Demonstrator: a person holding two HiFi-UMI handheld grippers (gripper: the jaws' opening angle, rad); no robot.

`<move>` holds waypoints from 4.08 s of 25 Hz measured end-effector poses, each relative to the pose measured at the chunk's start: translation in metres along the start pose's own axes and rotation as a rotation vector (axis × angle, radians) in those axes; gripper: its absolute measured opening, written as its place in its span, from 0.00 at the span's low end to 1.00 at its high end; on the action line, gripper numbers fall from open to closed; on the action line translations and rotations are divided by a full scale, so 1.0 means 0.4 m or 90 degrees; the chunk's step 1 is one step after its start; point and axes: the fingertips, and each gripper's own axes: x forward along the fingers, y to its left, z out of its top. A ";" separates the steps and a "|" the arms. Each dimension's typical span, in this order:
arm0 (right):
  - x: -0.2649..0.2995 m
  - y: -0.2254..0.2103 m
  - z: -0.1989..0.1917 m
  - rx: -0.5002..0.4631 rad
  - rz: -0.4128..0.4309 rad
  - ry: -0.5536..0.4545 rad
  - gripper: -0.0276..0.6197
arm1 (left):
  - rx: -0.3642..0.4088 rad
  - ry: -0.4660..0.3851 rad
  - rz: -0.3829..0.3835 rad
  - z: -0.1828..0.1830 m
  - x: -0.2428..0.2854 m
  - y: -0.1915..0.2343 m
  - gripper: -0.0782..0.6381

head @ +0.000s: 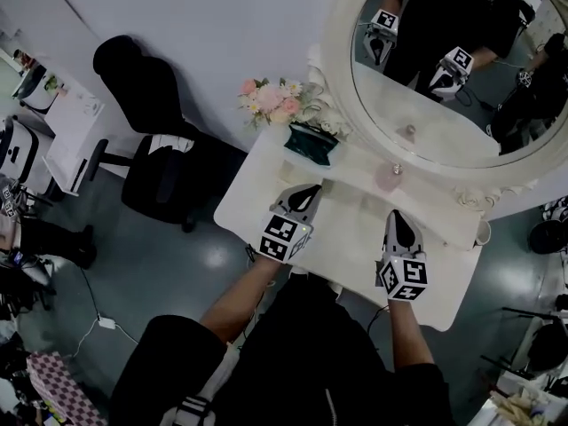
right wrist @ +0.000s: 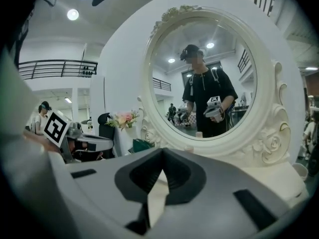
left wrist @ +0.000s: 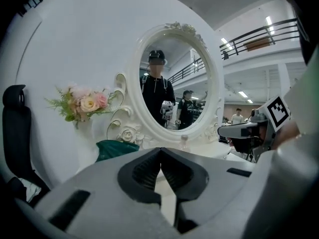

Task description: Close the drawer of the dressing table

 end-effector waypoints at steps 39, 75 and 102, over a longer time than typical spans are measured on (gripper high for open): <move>-0.096 -0.055 -0.018 0.002 -0.090 0.016 0.04 | -0.217 0.283 0.133 -0.512 0.056 0.243 0.29; -0.070 -0.100 -0.043 0.021 -0.121 0.037 0.04 | -0.163 0.278 0.127 -0.475 0.166 0.290 0.25; -0.084 -0.124 -0.063 0.034 -0.148 0.041 0.04 | -0.159 0.276 0.123 -0.456 0.244 0.314 0.26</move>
